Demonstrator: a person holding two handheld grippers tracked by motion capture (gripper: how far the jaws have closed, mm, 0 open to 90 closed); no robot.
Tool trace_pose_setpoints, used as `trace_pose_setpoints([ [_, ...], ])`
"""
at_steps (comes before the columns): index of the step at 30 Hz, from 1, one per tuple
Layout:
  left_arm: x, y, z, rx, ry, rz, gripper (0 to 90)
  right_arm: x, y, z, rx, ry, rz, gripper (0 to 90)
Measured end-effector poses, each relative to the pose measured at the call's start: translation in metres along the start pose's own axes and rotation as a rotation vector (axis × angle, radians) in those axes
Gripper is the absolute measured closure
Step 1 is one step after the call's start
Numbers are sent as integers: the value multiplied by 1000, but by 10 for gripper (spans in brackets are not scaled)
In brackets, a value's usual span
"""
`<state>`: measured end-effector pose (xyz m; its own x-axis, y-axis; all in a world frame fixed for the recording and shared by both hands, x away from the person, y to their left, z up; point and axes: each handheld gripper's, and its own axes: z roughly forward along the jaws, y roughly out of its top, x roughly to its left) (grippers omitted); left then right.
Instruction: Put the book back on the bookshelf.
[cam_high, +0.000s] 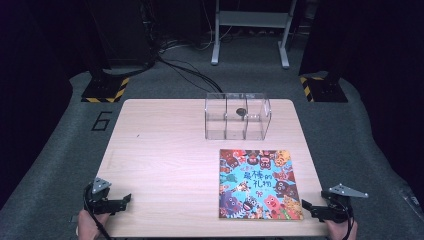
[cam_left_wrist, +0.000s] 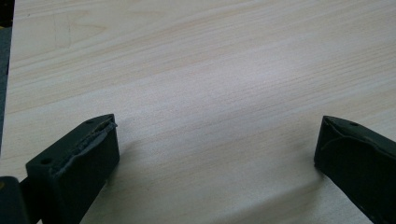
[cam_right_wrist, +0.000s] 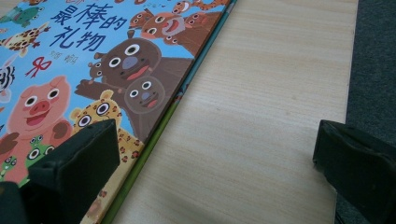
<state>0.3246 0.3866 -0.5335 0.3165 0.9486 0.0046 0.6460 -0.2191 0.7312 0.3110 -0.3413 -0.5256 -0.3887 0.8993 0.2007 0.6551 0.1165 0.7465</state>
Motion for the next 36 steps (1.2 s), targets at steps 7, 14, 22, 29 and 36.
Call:
trace_pose_setpoints([
  [7, 0, 1, 0, 16, -4, -1, 0, 4, 1, 0, 8, -23, 21, 0],
  [14, -1, 1, 1, -1, 3, -6, 0, 12, 10, 4, 42, -1, -11, 2],
  [22, -1, 1, 1, 0, 6, -5, 0, 22, 29, 17, 63, 33, -45, 150],
  [29, -1, 1, 1, 0, 5, -5, 0, 25, 38, 31, 98, 60, -45, 284],
  [36, -1, 1, 1, 0, 5, -6, 0, 30, 41, 38, 131, 67, -37, 432],
])
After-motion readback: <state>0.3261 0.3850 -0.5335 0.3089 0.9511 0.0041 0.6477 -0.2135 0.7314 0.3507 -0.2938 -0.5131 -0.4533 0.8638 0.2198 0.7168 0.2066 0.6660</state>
